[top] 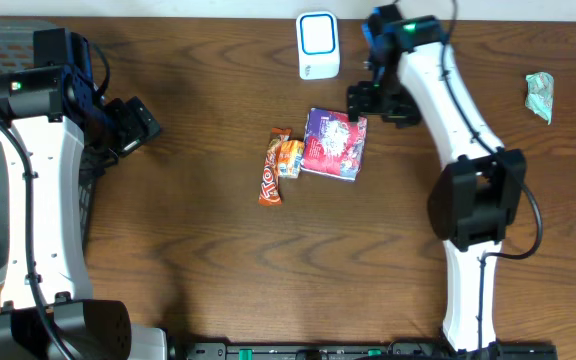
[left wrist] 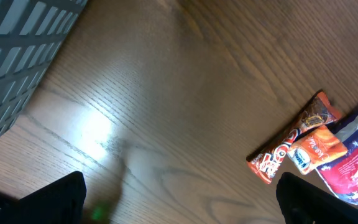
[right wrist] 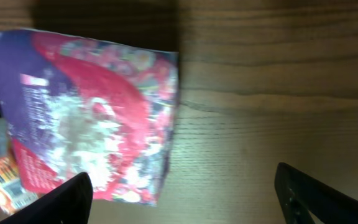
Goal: Scan the item barcode
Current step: 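Grasp the pink package with the right gripper, then lift the pink package up to the white scanner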
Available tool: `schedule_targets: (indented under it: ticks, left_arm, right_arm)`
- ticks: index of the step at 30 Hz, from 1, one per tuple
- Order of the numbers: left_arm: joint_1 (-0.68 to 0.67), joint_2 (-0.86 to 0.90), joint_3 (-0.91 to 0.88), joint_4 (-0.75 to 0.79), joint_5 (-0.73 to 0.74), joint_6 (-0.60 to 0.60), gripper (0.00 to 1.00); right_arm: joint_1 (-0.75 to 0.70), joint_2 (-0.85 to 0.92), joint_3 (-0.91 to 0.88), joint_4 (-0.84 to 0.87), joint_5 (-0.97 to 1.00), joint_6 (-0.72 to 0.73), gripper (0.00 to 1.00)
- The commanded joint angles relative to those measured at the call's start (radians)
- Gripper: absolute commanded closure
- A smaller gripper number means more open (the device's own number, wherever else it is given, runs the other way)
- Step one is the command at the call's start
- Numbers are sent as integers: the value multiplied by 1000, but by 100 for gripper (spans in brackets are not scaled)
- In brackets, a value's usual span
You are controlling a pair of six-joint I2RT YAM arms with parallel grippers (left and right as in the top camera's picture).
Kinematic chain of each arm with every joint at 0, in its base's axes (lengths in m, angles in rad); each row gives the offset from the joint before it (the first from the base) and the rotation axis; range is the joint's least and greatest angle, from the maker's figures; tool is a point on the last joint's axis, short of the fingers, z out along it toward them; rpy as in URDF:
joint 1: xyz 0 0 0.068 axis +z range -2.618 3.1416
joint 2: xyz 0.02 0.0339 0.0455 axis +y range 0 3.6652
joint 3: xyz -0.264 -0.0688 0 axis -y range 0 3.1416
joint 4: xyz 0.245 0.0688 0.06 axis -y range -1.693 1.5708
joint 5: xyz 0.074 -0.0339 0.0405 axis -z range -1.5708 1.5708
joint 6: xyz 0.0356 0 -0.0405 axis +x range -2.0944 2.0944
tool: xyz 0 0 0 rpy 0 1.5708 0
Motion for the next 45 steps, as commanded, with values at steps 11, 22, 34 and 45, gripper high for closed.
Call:
schedule_targets:
  ticks: [11, 22, 34, 45]
  left_arm:
    - [2, 6, -5, -3, -13, -1, 2]
    - [2, 6, -5, -3, -13, -1, 2]
    - [2, 6, -5, -3, -13, -1, 2]
    - [2, 6, -5, -3, -13, -1, 2]
  right_arm:
    - [-47, -26, -356, 230, -436, -163, 31]
    - [-48, -31, -393, 317, -394, -85, 99]
    - [101, -42, 113, -34, 464, 137, 99]
    - [334, -41, -90, -32, 803, 206, 99]
